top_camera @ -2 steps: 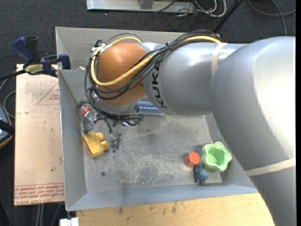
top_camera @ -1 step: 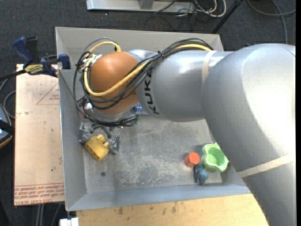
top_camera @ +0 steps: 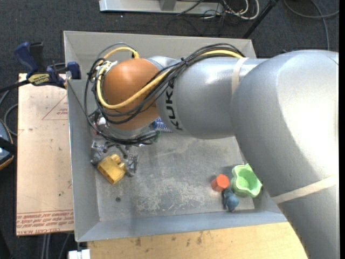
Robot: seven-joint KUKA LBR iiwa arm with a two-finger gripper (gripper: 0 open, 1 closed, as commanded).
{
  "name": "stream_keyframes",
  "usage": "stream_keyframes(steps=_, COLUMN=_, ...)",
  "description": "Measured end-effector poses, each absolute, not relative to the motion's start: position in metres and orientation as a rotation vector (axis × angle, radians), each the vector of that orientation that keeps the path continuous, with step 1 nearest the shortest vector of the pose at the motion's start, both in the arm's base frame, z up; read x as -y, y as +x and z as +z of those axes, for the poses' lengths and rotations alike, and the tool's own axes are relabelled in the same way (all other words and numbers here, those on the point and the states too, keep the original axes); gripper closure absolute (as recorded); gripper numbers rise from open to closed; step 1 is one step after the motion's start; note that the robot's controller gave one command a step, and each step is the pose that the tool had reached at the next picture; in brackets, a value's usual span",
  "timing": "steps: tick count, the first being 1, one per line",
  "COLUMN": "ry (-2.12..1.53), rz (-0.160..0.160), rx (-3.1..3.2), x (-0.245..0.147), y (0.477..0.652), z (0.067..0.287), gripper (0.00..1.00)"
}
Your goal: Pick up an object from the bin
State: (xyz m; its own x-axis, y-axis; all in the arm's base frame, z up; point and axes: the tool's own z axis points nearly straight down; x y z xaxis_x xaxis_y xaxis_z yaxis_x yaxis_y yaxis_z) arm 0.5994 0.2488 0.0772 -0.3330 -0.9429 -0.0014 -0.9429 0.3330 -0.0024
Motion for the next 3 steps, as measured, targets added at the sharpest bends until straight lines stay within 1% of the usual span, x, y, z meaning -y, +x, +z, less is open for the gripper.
stream_keyframes(steps=1, ry=-1.811, rz=0.0, rx=-2.561, x=-0.249, y=0.6, z=0.078, gripper=1.0)
stream_keyframes(steps=2, ry=-1.804, rz=0.0, rx=-2.56, x=-0.251, y=0.602, z=0.136, gripper=1.0)
stream_keyframes(steps=3, ry=-1.801, rz=0.001, rx=-2.565, x=-0.252, y=0.602, z=0.17, gripper=1.0)
